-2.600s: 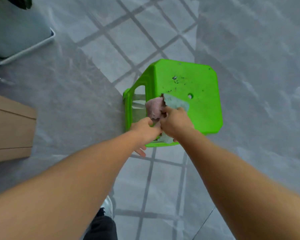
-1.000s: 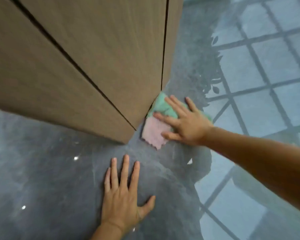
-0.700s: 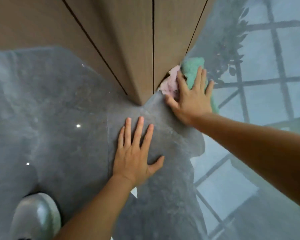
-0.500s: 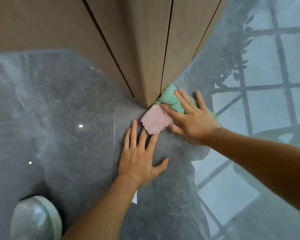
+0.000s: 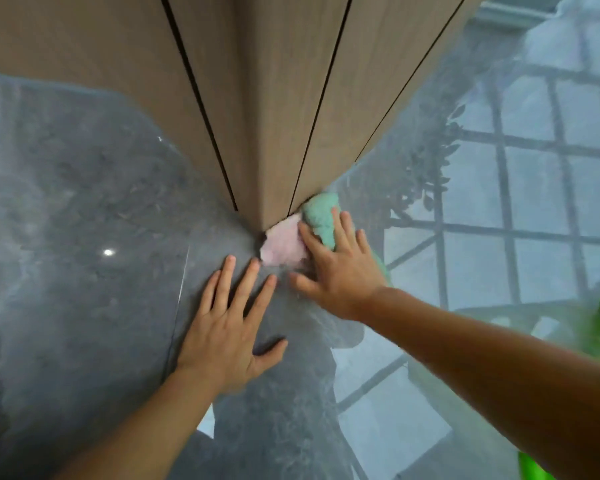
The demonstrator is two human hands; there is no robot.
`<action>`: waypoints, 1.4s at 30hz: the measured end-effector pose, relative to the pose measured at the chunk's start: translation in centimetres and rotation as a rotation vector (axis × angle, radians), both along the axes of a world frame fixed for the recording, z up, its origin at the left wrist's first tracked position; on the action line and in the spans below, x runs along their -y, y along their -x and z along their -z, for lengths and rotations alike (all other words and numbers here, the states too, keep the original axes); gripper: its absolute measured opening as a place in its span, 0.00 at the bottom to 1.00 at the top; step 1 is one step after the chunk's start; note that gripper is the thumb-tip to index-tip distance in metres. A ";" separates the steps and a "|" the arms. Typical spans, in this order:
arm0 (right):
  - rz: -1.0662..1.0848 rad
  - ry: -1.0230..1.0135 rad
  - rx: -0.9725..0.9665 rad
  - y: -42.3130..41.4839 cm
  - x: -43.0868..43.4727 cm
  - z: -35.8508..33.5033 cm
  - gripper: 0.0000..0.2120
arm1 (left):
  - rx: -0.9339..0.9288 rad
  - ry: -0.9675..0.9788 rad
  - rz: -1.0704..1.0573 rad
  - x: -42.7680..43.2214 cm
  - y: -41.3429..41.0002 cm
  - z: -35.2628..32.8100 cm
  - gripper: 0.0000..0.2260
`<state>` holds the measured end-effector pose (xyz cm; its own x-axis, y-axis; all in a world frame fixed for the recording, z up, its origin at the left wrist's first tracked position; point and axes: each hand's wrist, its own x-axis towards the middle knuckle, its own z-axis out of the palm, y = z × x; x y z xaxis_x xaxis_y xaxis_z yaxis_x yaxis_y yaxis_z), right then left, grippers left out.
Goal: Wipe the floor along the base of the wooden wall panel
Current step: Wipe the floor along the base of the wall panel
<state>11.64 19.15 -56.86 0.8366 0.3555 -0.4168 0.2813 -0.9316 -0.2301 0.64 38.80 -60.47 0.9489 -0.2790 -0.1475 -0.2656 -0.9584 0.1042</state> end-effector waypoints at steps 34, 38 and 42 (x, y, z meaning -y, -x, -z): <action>-0.293 -0.140 -0.013 2.2 -18.6 0.0 0.37 | 0.046 0.117 -0.464 -11.3 0.8 -0.3 0.39; -0.342 -0.193 0.078 -9.8 -30.5 1.0 0.27 | 0.045 0.140 -0.496 -11.7 0.6 -0.4 0.38; -0.404 -0.108 0.072 -16.3 -37.7 1.0 0.26 | 0.044 0.149 -0.491 -11.8 0.6 -0.3 0.39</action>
<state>27.95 56.83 -57.83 0.6467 0.6993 -0.3045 0.6379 -0.7148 -0.2865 0.06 50.58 -60.21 0.9777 0.1864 -0.0973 0.2052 -0.9468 0.2479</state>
